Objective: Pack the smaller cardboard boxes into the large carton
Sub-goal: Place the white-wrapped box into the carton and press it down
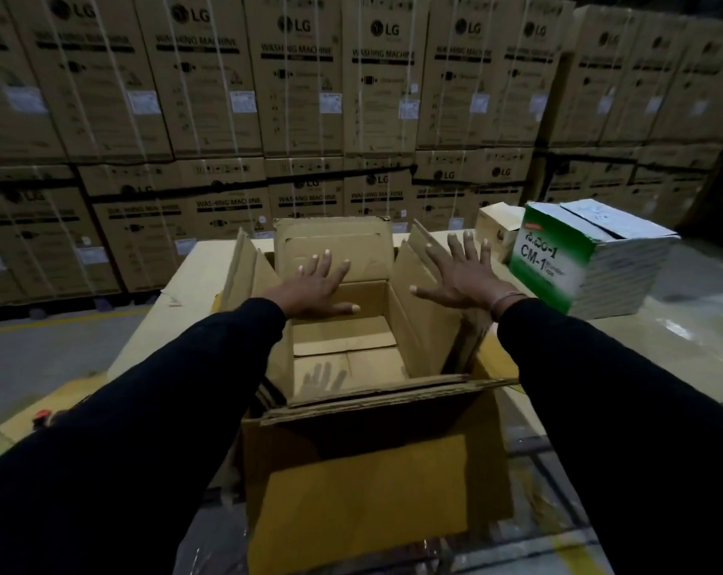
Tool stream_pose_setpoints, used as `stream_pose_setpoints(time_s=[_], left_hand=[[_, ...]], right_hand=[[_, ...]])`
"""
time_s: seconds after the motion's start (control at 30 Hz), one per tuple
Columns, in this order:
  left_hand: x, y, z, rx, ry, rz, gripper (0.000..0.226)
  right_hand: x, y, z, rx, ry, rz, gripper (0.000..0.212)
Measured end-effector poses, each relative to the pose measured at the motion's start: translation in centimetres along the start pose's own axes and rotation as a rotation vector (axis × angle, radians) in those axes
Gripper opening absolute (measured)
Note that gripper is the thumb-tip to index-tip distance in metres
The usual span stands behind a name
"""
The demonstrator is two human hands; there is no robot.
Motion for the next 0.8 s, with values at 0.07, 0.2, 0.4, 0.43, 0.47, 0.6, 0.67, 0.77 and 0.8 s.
stream_pose_setpoints(time_s=[0.07,0.2,0.4,0.43,0.47,0.6,0.67,0.77,0.8], left_hand=[[0.7,0.0,2.9,0.01,0.104,0.054,0.097],[1.9,-0.4,9.4,-0.023,0.206,0.18,0.09],[1.9,-2.3,22.7,-0.168,0.304,0.236,0.091],[1.7,-2.7,24.9,-0.181,0.313,0.229,0.091],[1.4,-3.1,27.0,-0.195,0.317,0.221,0.091],[0.6,-4.8,35.2,-0.262,0.31,0.184,0.09],[0.4,-6.2,38.5,-0.278,0.325,0.172,0.088],[0.1,-9.1,42.8,-0.293,0.378,0.164,0.085],[-0.1,-10.5,44.2,-0.294,0.399,0.164,0.085]], right_hand=[[1.4,1.8,2.7,-0.01,-0.065,0.058,0.102],[2.4,6.0,8.9,-0.039,-0.231,0.124,0.095],[1.1,12.9,21.4,-0.174,-0.418,0.169,0.09],[0.6,13.9,23.3,-0.197,-0.43,0.167,0.091],[0.1,14.7,25.0,-0.215,-0.435,0.162,0.092],[-1.5,16.9,31.5,-0.291,-0.467,0.159,0.096],[-2.3,17.2,34.4,-0.331,-0.49,0.163,0.096],[-3.7,16.9,38.3,-0.372,-0.5,0.178,0.092],[-4.1,16.6,39.8,-0.385,-0.506,0.181,0.092]])
Point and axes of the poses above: each hand's wrist, its own y-axis away from the middle knuckle, its own x-axis out of the back of the hand, z = x × y, the point moved 7 cm from there along -y, towards the middle knuckle, and after that the axes turned 2 degrees about z, right-handed, at the moved point
